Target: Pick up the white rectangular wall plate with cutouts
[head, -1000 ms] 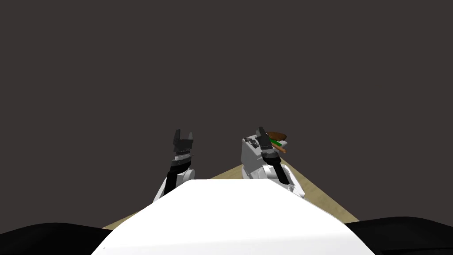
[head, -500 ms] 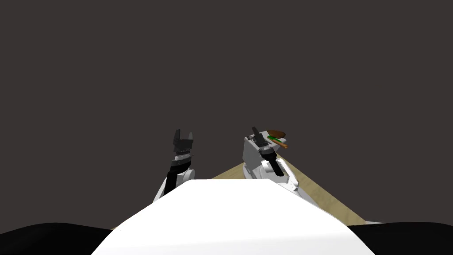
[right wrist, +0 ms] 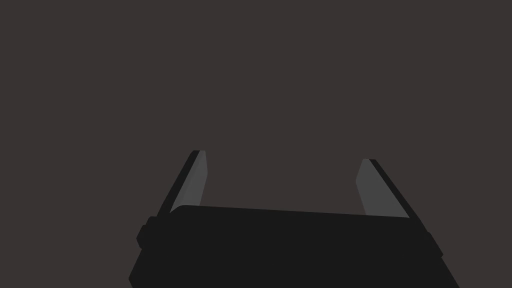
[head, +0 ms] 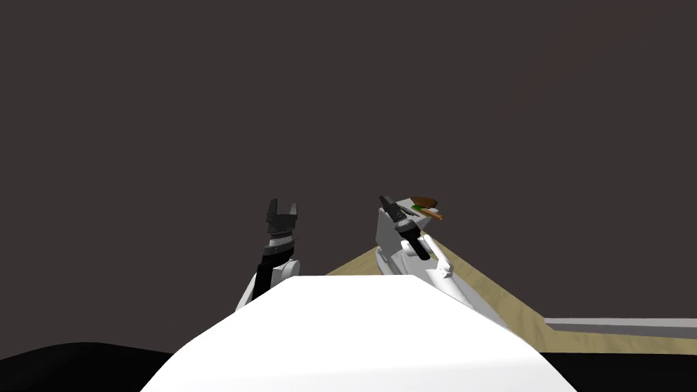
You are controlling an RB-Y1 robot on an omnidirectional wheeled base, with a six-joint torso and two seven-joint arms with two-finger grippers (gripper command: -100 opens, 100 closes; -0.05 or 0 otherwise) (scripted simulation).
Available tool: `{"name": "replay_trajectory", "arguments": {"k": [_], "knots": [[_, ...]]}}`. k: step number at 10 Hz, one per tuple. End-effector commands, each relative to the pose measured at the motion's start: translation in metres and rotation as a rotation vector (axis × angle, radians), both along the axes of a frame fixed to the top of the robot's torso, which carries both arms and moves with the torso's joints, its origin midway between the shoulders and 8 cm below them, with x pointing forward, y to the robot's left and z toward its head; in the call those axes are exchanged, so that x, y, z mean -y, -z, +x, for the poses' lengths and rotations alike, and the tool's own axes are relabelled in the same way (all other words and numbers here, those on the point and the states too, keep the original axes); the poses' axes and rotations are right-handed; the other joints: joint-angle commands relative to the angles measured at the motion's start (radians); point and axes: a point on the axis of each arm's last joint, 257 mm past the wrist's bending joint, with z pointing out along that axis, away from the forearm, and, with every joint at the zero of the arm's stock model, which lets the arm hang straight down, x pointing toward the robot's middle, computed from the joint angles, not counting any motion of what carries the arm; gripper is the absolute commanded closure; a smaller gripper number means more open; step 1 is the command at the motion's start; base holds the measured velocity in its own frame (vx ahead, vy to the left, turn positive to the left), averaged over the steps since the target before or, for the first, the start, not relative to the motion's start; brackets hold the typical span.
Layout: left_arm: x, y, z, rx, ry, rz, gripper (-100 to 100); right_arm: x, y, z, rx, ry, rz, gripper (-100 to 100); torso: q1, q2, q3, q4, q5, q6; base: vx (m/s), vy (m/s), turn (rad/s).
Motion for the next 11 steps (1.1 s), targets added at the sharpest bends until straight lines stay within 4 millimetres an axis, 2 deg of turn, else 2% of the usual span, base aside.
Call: {"name": "replay_trajectory", "arguments": {"k": [1,6,9,11], "knots": [[0.000,0.000,0.000,0.000,0.000,0.000,0,-0.003,0.005,0.007,0.007,0.010,-0.057,-100,0.000,0.000,0.000,0.000,0.000,0.000,-0.037,0.112,-0.041],[0.000,0.000,0.000,0.000,0.000,0.000,0,-0.006,0.029,0.048,0.048,0.070,-0.367,-100,-0.004,0.000,0.000,0.000,-0.001,0.000,-0.048,0.100,-0.066],[0.000,0.000,0.000,0.000,0.000,0.000,0,0.001,0.046,0.063,0.037,0.099,-0.460,-100,-0.005,-0.002,-0.001,0.000,-0.001,0.000,-0.030,0.069,-0.034],[0.000,0.000,0.000,0.000,0.000,0.000,0,0.009,0.057,0.083,0.059,0.143,-0.621,-100,-0.007,-0.003,-0.001,-0.001,-0.001,0.000,-0.031,0.058,-0.055]]}}
